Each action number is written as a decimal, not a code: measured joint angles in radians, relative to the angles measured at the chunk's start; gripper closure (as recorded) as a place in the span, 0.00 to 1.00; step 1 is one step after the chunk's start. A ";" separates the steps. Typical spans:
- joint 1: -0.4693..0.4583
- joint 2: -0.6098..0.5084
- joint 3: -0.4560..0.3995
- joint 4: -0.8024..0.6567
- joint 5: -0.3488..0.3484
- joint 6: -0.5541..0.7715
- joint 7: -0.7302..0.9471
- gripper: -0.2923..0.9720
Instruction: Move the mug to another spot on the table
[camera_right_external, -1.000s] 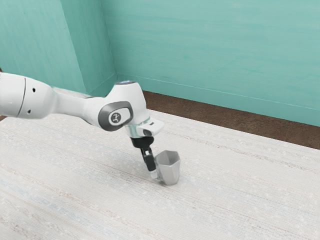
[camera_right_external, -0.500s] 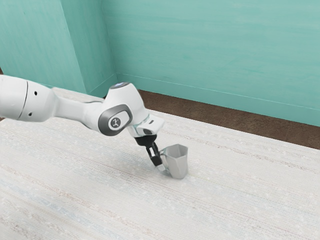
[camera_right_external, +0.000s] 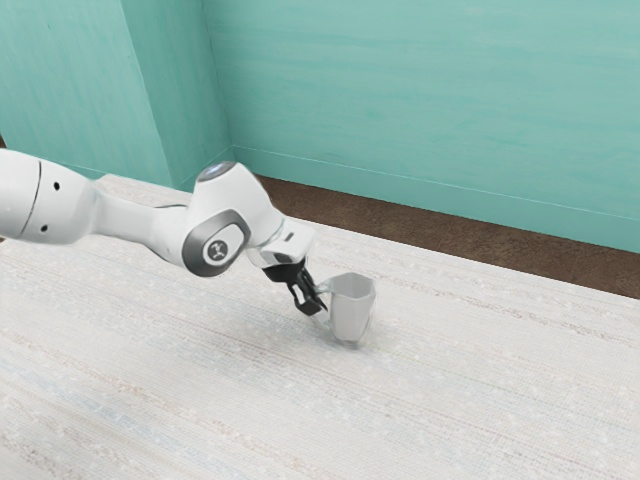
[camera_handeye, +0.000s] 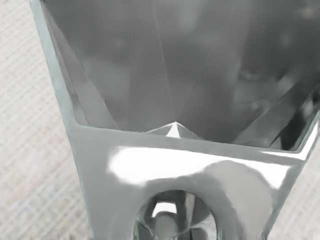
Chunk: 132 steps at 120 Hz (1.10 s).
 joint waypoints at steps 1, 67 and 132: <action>0.007 -0.006 -0.004 -0.005 0.000 0.003 0.001 0.74; 0.503 -0.207 -0.264 -0.362 -0.003 0.098 0.014 0.77; 0.589 -0.182 -0.181 -0.383 0.002 0.130 0.046 0.64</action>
